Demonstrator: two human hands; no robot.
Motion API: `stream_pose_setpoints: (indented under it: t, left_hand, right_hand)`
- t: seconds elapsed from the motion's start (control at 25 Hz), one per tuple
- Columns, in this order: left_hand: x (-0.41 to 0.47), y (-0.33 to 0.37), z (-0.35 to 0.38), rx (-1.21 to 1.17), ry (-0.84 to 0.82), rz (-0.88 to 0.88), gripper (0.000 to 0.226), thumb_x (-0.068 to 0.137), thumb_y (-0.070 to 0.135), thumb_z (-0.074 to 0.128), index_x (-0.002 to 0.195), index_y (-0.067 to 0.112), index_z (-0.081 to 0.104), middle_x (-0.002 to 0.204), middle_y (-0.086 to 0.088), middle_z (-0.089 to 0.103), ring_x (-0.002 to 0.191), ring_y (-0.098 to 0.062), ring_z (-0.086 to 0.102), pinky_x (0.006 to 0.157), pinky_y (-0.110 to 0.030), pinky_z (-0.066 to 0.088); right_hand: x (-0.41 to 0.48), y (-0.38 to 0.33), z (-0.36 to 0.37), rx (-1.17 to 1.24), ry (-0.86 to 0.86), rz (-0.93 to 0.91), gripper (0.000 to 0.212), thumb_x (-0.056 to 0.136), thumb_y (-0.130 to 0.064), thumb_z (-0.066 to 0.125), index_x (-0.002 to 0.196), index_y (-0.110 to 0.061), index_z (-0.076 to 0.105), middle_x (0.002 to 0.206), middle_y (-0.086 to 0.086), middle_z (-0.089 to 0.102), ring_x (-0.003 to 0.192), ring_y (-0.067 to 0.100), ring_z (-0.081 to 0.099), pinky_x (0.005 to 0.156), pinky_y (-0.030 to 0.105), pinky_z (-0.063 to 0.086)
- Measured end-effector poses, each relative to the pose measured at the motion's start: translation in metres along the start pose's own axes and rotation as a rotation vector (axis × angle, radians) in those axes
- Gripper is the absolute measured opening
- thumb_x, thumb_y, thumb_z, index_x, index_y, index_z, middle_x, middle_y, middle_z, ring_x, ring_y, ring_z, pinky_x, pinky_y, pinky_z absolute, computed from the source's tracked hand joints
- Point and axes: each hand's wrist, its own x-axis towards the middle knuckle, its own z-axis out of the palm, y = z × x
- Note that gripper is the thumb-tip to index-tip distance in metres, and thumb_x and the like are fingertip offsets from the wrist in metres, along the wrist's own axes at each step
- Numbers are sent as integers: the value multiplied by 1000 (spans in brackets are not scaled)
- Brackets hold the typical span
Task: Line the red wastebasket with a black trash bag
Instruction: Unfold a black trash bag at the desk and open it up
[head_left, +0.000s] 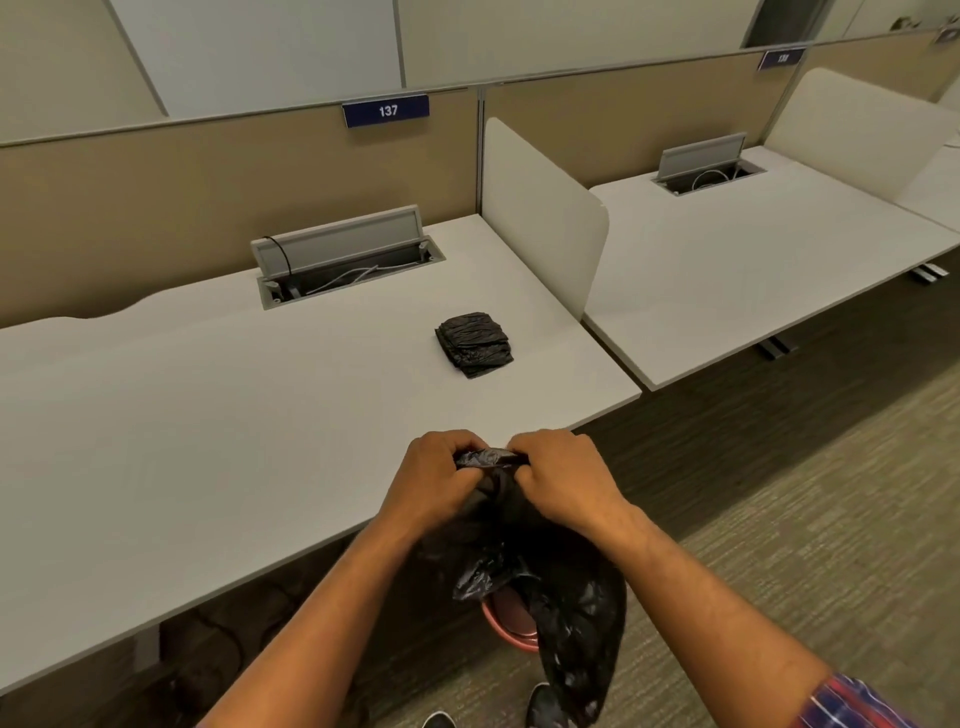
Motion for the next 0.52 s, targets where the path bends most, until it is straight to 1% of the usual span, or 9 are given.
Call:
stream_pose_setpoints:
  t: [0.04,0.08,0.16,0.2,0.24,0.28,0.4,0.44,0.52]
  left_hand:
    - [-2,-2,0,2,15,-37,13,83,30,77,96,29,79,91,13,77,86,-11,72,77,-31,58]
    - [-4,-7,3,23,13,-90,30,80,48,82,105,32,76,99,16,75,92,-10,71,81,-31,59]
    - [-7,-21,12,108,-76,-232,84,64,87,76,131,39,63,119,20,69,108,-12,69,96,-38,58]
    - [-8,-30,17,146,-122,-297,101,55,97,72,139,42,57,128,19,68,114,-14,68,102,-43,57]
    - [-8,-41,22,152,-173,-343,105,53,98,73,140,42,56,131,17,70,116,-16,69,102,-44,58]
    - [-9,-47,24,134,-234,-381,95,58,90,79,134,36,61,126,13,73,112,-17,71,99,-43,60]
    - [-17,-60,28,19,-329,-480,28,81,39,90,94,15,81,92,-10,83,83,-18,76,89,-48,66]
    - [-21,-62,27,-28,-312,-512,17,84,30,88,84,14,82,90,-12,83,79,-19,75,84,-46,67]
    - [-25,-61,23,-151,-259,-580,15,89,28,81,85,14,80,93,-7,83,84,-18,75,72,-39,62]
  right_hand:
    - [0,-1,0,66,13,22,23,93,-23,53,104,-25,72,99,-3,75,94,20,68,81,38,52]
    - [0,-3,0,130,31,37,24,93,-21,54,106,-25,73,100,-4,75,92,17,67,80,35,52]
    - [2,-1,1,223,50,59,25,94,-18,55,111,-24,73,103,-5,75,92,14,67,82,33,55]
    - [2,1,1,255,47,75,25,95,-17,55,112,-24,72,103,-4,75,92,14,67,83,34,56]
    - [2,4,1,281,51,96,23,96,-17,55,112,-24,72,102,-4,74,92,13,67,84,36,58]
    - [3,9,0,305,63,121,22,97,-17,55,111,-24,72,101,-4,73,91,13,67,84,38,59]
    - [1,25,-2,370,157,184,23,97,-14,55,109,-21,73,99,-3,73,91,15,68,83,40,60]
    - [0,31,-4,384,185,205,23,97,-13,55,108,-20,73,99,-2,73,90,16,68,81,39,59]
    - [-2,46,-8,408,217,253,19,98,-13,56,105,-19,72,93,-4,70,85,12,66,71,29,52]
